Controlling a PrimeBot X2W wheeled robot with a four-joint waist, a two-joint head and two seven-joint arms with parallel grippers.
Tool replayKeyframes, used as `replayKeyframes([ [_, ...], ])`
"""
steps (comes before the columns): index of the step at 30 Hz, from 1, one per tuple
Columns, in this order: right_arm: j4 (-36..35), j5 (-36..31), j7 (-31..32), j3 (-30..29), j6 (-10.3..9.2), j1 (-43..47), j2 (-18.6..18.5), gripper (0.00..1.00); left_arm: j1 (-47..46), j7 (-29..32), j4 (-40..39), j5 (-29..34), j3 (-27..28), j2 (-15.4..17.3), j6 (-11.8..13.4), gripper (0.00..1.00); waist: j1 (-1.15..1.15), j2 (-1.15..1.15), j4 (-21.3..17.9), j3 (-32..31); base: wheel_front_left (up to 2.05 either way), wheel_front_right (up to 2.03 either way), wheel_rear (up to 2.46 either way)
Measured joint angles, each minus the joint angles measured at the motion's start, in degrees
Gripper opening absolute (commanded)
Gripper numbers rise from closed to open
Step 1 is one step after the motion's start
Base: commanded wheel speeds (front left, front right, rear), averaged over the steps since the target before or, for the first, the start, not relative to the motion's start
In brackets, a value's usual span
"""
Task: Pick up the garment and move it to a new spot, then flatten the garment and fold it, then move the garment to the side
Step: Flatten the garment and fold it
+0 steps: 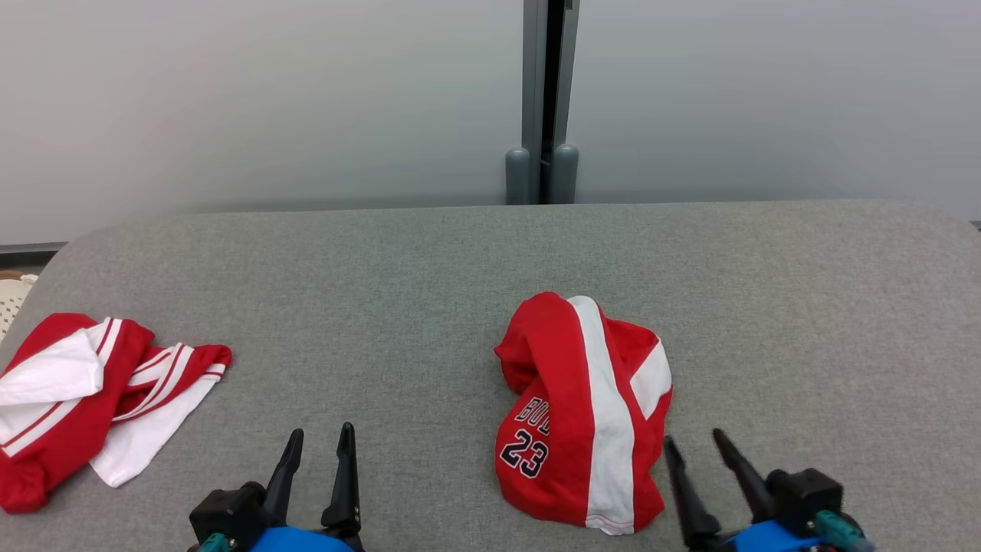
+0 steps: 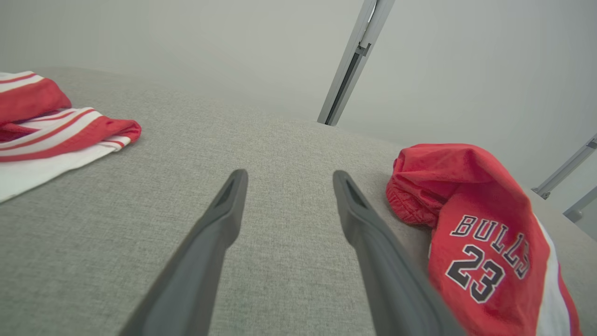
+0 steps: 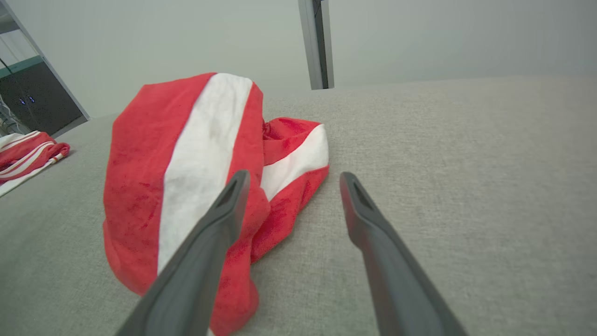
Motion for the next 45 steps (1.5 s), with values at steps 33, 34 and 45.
replayKeyframes([
  [33, -5.4, -7.7, 0.0, -4.7, 0.00, -6.6, -1.7, 0.00, -0.5, 0.0, 2.6, -3.0, -1.7, -0.2, 0.0, 1.00, 0.01, 0.00, 3.7, 0.6, 0.00, 0.00, 0.00],
  [34, -6.6, -8.0, 0.0, -5.4, 0.00, -8.5, -2.8, 0.00, -0.5, 0.0, 2.8, -3.2, -2.1, -0.2, 0.0, 1.00, 0.01, 0.00, 3.8, 0.4, 0.00, 0.00, 0.00],
  [45, -4.0, -9.5, 0.0, 4.3, 0.00, -34.9, -10.7, 0.00, -1.7, 0.0, 5.1, -5.5, -7.7, -0.2, 0.0, 1.00, 0.01, 0.00, 10.2, -0.9, 0.00, 0.00, 0.00],
])
